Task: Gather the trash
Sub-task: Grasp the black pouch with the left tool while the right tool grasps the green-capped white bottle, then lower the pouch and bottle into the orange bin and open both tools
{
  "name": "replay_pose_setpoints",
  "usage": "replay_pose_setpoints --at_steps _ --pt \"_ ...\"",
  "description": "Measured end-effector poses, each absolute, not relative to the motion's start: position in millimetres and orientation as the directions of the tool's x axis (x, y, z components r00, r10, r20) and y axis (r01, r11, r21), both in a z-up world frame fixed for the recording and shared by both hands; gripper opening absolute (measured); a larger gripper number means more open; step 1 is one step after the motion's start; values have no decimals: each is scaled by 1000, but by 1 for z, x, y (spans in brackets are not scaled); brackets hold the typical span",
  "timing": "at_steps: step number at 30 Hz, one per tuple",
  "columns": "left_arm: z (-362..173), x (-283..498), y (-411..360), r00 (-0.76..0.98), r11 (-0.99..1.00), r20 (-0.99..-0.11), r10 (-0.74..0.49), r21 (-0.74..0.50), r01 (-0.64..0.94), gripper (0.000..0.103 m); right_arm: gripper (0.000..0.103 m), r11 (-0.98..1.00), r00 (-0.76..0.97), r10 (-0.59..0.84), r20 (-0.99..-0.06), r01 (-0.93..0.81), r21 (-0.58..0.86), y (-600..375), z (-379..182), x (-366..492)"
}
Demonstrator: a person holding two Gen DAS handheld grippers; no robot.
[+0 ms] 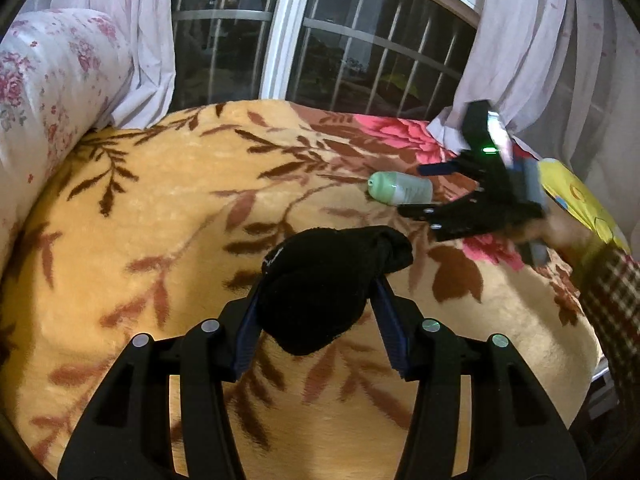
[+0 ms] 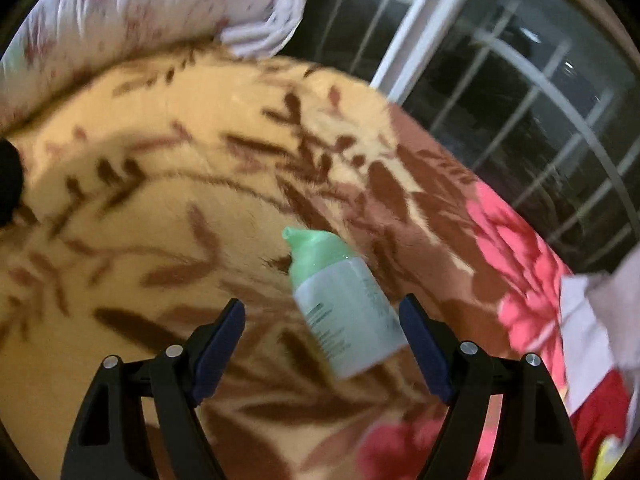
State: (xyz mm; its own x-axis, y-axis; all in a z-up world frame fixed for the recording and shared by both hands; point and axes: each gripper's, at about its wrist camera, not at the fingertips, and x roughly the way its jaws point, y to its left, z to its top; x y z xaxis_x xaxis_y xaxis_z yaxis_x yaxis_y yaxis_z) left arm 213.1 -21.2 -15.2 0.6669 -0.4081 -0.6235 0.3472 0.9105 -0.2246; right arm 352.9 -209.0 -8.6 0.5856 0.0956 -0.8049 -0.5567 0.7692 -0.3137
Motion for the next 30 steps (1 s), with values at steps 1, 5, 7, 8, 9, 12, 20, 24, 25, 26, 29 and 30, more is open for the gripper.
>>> replay_pose_setpoints --at_steps 1,5,7,8,9,12,20,24,25,26,29,30 --pt "-16 213 -22 664 910 -625 -409 -225 349 51 78 756 577 83 -812 -568 -326 -207 -13 359" --pt "-22 213 -26 648 904 -636 -419 -231 359 51 59 791 532 106 -840 -557 -254 -215 -21 384" --pt "-22 212 -28 646 903 -637 -421 -229 362 51 57 825 508 112 -854 -527 -205 -220 -24 392" --pt "-22 211 -28 644 902 -637 -423 -229 366 51 55 838 512 113 -851 -510 -195 -221 -23 392" --pt "-23 211 -29 642 901 -638 -424 -229 368 51 55 857 523 106 -846 -479 -189 -223 -21 389" --pt "-24 209 -29 642 903 -641 -420 -223 368 51 53 888 540 98 -836 -426 -171 -222 -17 376" --pt "-18 186 -33 639 899 -641 -426 -221 378 51 53 930 569 109 -815 -349 -119 -212 11 319" --pt "-11 157 -29 634 895 -638 -437 -238 378 51 53 934 585 144 -798 -347 -86 -206 35 277" --pt "-10 149 -28 630 893 -639 -440 -241 379 51 53 935 588 163 -792 -347 -65 -205 42 262" --pt "-8 138 -27 627 892 -642 -442 -242 382 51 53 936 587 183 -788 -349 -43 -203 48 249" --pt "-5 107 -22 625 892 -646 -438 -228 389 51 53 935 591 233 -772 -353 13 -200 63 207" --pt "-5 94 -19 621 892 -651 -437 -227 391 51 53 933 593 261 -762 -357 42 -198 69 184"
